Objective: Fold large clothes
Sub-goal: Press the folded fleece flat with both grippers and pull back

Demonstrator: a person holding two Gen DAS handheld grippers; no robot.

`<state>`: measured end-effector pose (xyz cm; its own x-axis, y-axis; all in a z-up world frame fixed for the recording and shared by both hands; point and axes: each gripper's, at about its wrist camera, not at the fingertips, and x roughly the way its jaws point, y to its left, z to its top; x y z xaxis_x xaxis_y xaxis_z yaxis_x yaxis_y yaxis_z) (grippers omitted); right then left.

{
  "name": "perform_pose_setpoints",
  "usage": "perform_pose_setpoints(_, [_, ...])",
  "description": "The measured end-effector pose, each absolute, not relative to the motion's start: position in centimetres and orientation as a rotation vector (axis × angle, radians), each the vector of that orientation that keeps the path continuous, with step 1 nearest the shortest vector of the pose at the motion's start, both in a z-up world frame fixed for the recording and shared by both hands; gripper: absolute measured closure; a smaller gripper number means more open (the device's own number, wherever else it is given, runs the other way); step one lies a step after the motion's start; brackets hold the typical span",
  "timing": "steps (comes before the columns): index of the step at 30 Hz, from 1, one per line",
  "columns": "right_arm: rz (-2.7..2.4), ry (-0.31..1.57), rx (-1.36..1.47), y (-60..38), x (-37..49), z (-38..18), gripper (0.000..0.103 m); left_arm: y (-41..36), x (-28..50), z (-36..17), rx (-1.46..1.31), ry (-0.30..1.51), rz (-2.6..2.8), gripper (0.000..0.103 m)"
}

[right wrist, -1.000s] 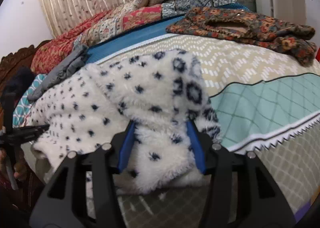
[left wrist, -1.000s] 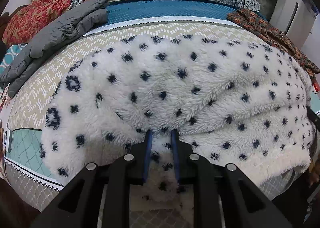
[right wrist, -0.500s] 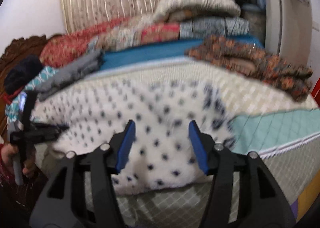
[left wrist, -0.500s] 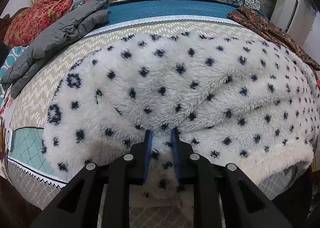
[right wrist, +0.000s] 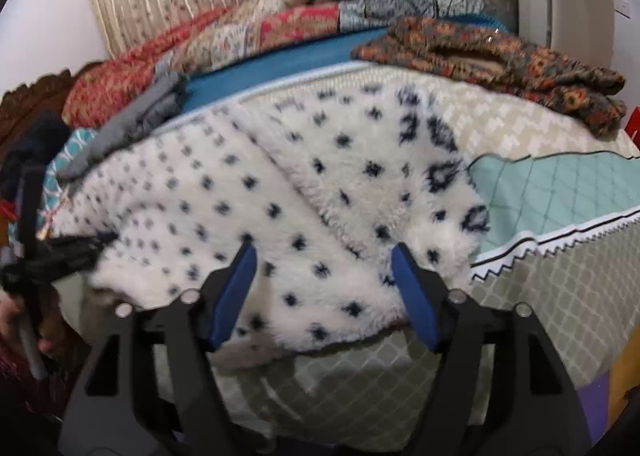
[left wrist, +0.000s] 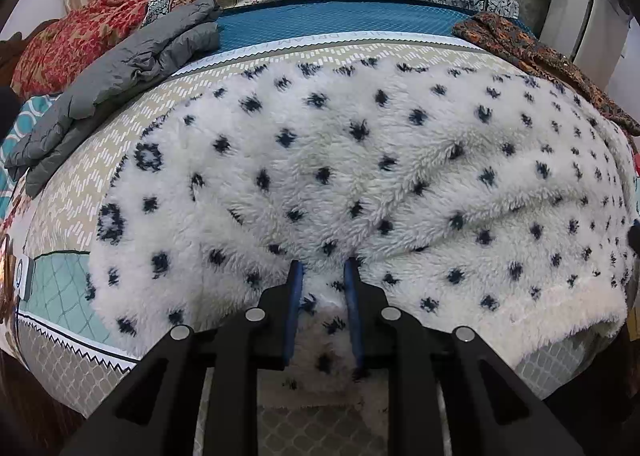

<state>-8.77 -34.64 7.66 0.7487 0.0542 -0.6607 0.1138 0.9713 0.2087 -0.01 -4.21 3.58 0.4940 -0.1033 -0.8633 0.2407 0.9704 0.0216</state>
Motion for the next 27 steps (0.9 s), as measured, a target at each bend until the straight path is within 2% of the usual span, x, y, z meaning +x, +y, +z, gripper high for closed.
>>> perform_pose_setpoints(5, [0.002,0.719,0.22,-33.3,-9.4,8.5,0.034,-4.2,-0.4,3.6,0.154,1.039,-0.196,0.058])
perform_pose_setpoints(9, [-0.041,0.86,0.22,-33.2,-7.8,5.5,0.033,-4.1,-0.9,3.6,0.148,1.039,-0.194,0.059])
perform_pose_setpoints(21, [0.015,0.852,0.345,-33.7,-8.1,3.4,0.007,-3.2,-1.1,2.9,0.102,1.015,-0.21,0.061])
perform_pose_setpoints(27, [0.05,0.88,0.388,-34.2,-7.4,3.3,0.006,-3.4,-1.3,2.8,0.117,1.002,-0.199,0.061])
